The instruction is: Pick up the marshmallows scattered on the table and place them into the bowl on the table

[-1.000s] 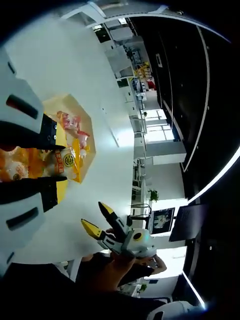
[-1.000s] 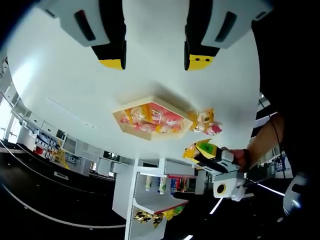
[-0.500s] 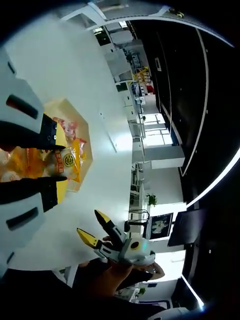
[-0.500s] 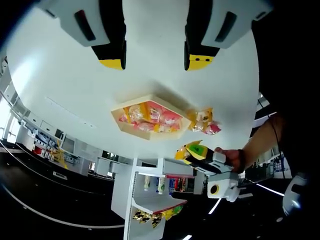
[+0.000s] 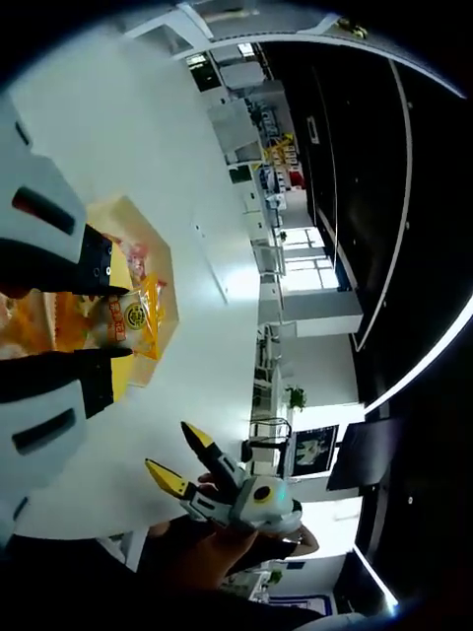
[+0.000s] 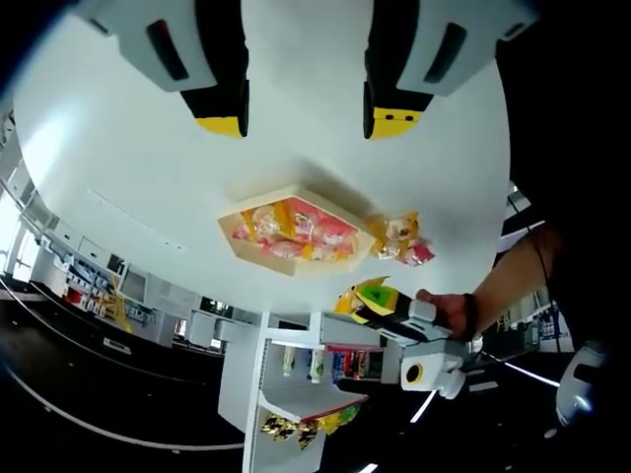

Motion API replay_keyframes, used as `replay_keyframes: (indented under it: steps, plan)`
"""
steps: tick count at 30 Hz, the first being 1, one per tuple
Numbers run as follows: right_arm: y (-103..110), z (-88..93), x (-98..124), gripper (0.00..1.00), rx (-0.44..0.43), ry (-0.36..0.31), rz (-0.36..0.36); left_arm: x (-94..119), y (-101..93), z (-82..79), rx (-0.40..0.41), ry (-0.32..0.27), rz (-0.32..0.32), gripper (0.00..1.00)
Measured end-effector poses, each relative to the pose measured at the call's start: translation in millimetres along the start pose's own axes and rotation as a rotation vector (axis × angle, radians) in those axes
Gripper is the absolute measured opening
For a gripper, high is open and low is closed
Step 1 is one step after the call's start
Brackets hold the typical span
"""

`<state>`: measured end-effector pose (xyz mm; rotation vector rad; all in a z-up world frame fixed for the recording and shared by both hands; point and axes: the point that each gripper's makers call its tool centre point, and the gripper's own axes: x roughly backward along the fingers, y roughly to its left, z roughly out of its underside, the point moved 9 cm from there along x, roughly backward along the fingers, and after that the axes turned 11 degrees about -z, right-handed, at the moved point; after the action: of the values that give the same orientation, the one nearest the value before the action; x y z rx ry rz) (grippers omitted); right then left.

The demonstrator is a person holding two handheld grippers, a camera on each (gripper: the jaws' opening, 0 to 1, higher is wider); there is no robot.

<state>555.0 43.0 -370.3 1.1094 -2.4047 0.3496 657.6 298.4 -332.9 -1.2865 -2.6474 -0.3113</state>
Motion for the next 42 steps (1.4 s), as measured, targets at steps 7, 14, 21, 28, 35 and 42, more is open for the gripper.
replay_keyframes:
  steps: [7, 14, 21, 28, 35, 42]
  plan:
    - [0.0, 1.9, 0.4, 0.46, -0.006, -0.001, 0.003, -5.4, 1.6, -2.4, 0.012, -0.014, -0.012, 0.22]
    - [1.8, -1.4, 3.3, 0.46, 0.002, -0.012, 0.005, -9.6, 2.3, -3.1, 0.005, -0.021, -0.025, 0.22]
    - [2.6, 3.0, 5.9, 0.46, -0.003, -0.008, 0.008, -12.7, 1.8, -0.1, 0.008, -0.039, -0.013, 0.22]
    - [3.0, 2.9, 6.8, 0.46, -0.005, -0.013, 0.009, -19.5, 0.8, 0.6, 0.005, -0.039, -0.02, 0.22]
    - [2.8, 2.0, 9.1, 0.46, -0.005, -0.013, 0.014, -24.3, 1.7, 3.7, 0.0, -0.048, -0.037, 0.22]
    - [4.8, 3.1, 8.4, 0.46, -0.007, -0.008, 0.011, -29.9, 1.3, 5.6, -0.016, -0.048, -0.038, 0.22]
